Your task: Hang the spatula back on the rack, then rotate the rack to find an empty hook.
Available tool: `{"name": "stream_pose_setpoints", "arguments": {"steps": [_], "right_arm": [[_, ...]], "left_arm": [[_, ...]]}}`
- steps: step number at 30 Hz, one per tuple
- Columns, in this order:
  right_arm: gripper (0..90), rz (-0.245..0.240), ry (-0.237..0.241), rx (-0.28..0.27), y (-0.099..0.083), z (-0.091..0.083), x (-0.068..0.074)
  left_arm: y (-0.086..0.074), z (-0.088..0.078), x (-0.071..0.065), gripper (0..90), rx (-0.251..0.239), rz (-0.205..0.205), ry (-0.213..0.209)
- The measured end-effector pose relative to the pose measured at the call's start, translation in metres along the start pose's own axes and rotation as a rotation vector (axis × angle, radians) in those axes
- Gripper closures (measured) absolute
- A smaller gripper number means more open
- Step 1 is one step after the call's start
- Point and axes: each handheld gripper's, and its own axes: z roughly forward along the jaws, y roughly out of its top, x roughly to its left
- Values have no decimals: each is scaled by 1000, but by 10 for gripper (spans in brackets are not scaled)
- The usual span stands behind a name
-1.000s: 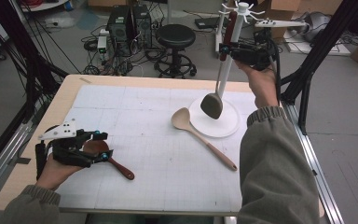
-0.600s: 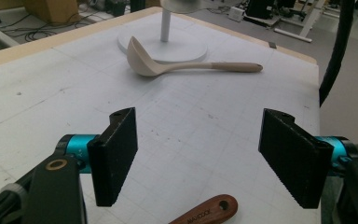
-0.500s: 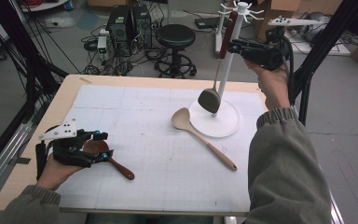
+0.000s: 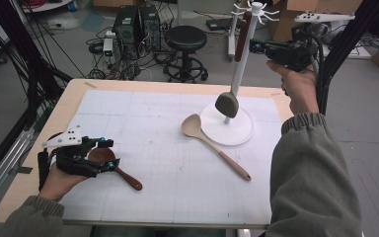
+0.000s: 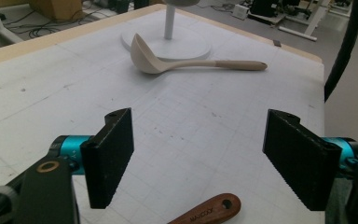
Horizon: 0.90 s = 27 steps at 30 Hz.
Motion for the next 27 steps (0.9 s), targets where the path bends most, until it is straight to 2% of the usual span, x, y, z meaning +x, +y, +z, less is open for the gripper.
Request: {"name": "stream_pose_setpoints", "arguments": {"steps": [9,23,27], "right_arm": [[900,-29,-14,-30,13,-12,-2],[900,-8,-61,-63,22,-22,-10],[900,-9,-62,-68,24,-21,-8]], "left_arm": [[0,1,0,229,9,-1,8],[0,3,0,234,17,7,-5],[-1,3,-1,234,17,6,-8]]}}
